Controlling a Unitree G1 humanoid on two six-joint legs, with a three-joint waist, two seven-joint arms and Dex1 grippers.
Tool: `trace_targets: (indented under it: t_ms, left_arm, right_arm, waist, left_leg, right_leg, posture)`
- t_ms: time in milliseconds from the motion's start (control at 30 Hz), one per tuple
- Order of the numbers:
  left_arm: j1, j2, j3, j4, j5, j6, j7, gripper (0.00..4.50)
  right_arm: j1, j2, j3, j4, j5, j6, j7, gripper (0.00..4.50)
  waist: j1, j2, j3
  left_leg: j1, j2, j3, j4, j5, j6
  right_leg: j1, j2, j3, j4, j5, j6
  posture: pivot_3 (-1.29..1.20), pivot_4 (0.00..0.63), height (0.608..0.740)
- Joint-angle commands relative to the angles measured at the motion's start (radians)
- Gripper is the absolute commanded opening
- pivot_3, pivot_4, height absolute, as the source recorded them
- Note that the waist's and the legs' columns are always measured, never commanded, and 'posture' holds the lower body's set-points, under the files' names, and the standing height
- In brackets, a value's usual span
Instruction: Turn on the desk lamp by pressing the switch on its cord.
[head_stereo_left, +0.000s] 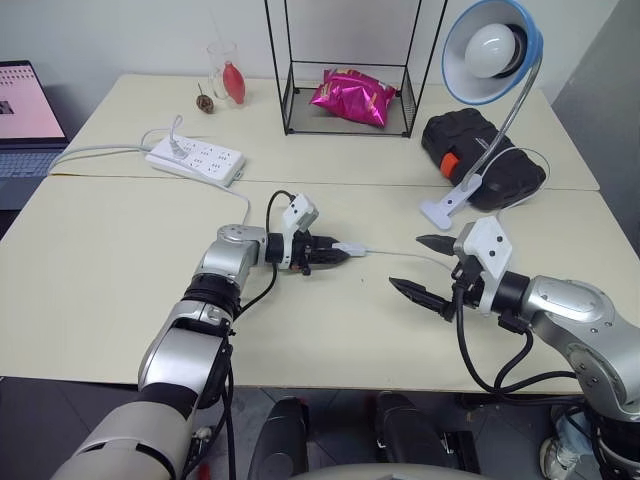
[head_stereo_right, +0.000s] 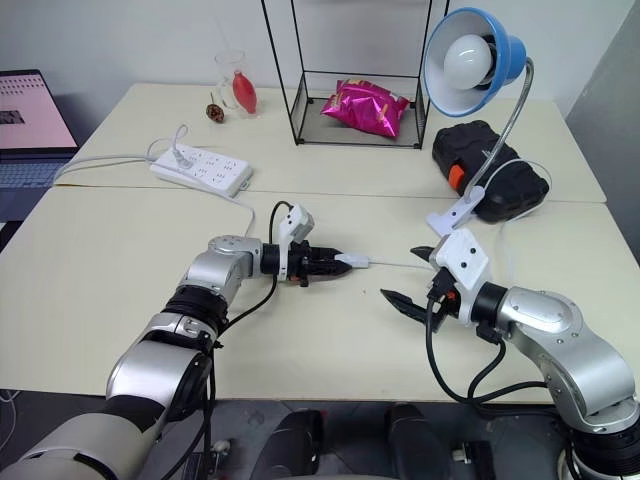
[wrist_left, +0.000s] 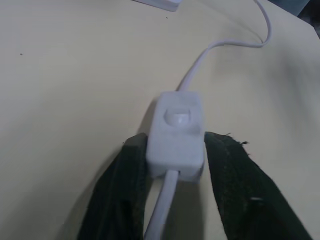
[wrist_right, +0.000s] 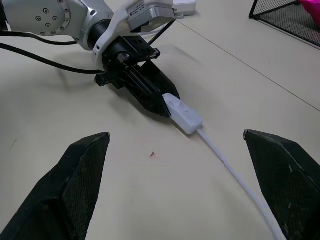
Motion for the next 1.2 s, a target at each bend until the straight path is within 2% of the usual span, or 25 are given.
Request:
trace_targets:
  t_ms: [33, 167, 367, 467, 600, 700, 900, 1200]
  left_arm:
    - [0.016, 0.006, 0.01, -0.056, 0.003, -0.022, -0.003, 1.12]
    - [0.055, 0.008, 0.025, -0.15, 0.0, -0.064, 0.045, 1.12]
    - [0.105, -0.021, 0.068, -0.407, -0.029, -0.086, 0.187, 1.12]
    - [0.144, -0.032, 0.074, -0.535, -0.05, -0.031, 0.241, 1.12]
    - [0.182, -0.041, 0.076, -0.648, -0.072, 0.044, 0.298, 1.12]
    - [0.21, -0.043, 0.063, -0.716, -0.081, 0.089, 0.322, 1.12]
    - [0.217, -0.041, 0.058, -0.772, -0.09, 0.151, 0.359, 1.12]
    - [0.229, -0.031, 0.044, -0.83, -0.098, 0.204, 0.381, 1.12]
  right_arm:
    - [-0.003, 0.002, -0.025, -0.032, 0.017, -0.013, -0.01, 4.5]
    - [0.002, 0.096, -0.065, -0.03, 0.052, -0.013, -0.088, 4.5]
    - [0.032, 0.256, -0.15, -0.062, 0.237, 0.192, -0.265, 4.5]
    - [0.067, 0.4, -0.212, -0.033, 0.482, 0.265, -0.386, 4.5]
    - [0.032, 0.59, -0.256, 0.048, 0.677, 0.241, -0.645, 4.5]
    - [-0.013, 0.675, -0.264, 0.123, 0.768, 0.202, -0.779, 4.5]
    - [-0.087, 0.711, -0.245, 0.231, 0.835, 0.143, -0.889, 4.5]
    - [-0.167, 0.751, -0.206, 0.348, 0.859, 0.063, -0.928, 4.5]
  waist:
    - [0.0, 0.0, 0.0]
    - [-0.001, 0.0, 0.0]
    - [0.002, 0.0, 0.0]
    - [0.002, 0.0, 0.0]
    - [-0.004, 0.001, 0.0]
    - [-0.006, 0.001, -0.001]
    - [-0.008, 0.001, -0.001]
    - [-0.011, 0.001, -0.001]
  left_leg:
    - [0.0, 0.0, 0.0, 0.0, 0.0, 0.0]
    - [0.0, 0.0, 0.0, 0.0, 0.0, 0.0]
    - [0.0, 0.0, -0.001, 0.0, 0.0, 0.0]
    - [0.0, 0.0, -0.001, 0.0, 0.0, 0.0]
    - [0.0, 0.001, -0.001, -0.001, 0.0, 0.0]
    - [0.001, 0.001, -0.001, 0.0, 0.001, 0.001]
    - [0.0, 0.001, 0.0, -0.001, 0.001, 0.001]
    - [0.0, 0.001, 0.0, -0.001, 0.001, 0.001]
  right_leg:
    - [0.0, 0.0, 0.0, 0.0, 0.0, 0.0]
    - [0.0, 0.0, 0.0, 0.0, 0.0, 0.0]
    - [0.0, -0.001, 0.0, 0.0, 0.002, -0.003]
    - [0.0, -0.001, 0.0, 0.0, 0.002, -0.003]
    - [0.0, -0.001, 0.0, 0.001, 0.002, -0.003]
    - [0.0, 0.0, 0.0, 0.001, 0.002, -0.003]
    - [0.0, 0.0, 0.0, 0.0, 0.002, -0.003]
    - [-0.001, 0.001, 0.0, 0.0, 0.002, -0.003]
  posture:
    - [0.0, 0.15, 0.74]
    - [0.0, 0.15, 0.74]
    - [0.0, 0.15, 0.74]
    - [0.0, 0.15, 0.74]
    - [0.0, 0.15, 0.74]
    - [0.0, 0.15, 0.74]
    - [0.0, 0.15, 0.74]
    - [0.0, 0.15, 0.74]
